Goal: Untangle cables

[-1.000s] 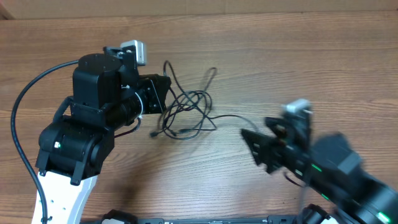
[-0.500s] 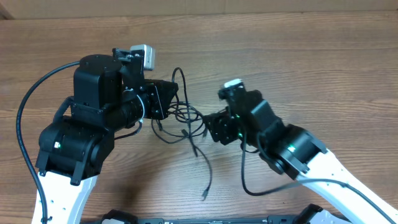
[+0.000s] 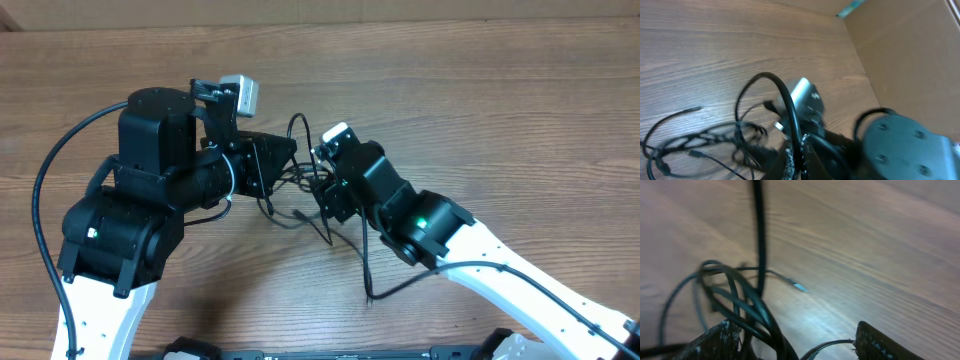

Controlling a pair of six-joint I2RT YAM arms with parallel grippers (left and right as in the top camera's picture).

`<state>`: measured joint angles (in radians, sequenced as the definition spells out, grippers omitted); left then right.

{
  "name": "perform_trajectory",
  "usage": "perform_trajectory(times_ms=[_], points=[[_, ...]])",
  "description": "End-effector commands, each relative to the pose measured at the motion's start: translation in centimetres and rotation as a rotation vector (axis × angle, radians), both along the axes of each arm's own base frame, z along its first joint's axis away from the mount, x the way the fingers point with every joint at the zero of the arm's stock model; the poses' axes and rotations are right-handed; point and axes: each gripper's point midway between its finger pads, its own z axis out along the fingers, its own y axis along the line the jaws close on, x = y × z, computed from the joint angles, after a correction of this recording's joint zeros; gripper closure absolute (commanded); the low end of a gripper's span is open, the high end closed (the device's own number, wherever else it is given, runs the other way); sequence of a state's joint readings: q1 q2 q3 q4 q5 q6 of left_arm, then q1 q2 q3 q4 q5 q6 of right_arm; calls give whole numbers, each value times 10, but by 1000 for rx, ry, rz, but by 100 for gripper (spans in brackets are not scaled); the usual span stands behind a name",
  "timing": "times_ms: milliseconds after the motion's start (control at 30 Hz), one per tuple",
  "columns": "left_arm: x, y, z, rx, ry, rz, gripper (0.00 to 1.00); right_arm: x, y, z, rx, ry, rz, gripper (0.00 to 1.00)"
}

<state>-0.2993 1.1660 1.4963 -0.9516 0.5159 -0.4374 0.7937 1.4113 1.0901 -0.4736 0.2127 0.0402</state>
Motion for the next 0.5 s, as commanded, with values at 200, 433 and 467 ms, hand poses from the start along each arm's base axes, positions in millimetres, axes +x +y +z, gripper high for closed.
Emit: perform_trajectory(times_ms=[200, 433, 467], points=[[-12, -5, 0, -8, 9, -70, 96, 43, -37, 5, -135, -177, -242, 28], [-21, 4, -18, 70, 54, -71, 96, 71, -59, 23, 36, -198, -417, 27], [-20, 8, -23, 95, 66, -48, 96, 75, -65, 24, 65, -187, -445, 27]])
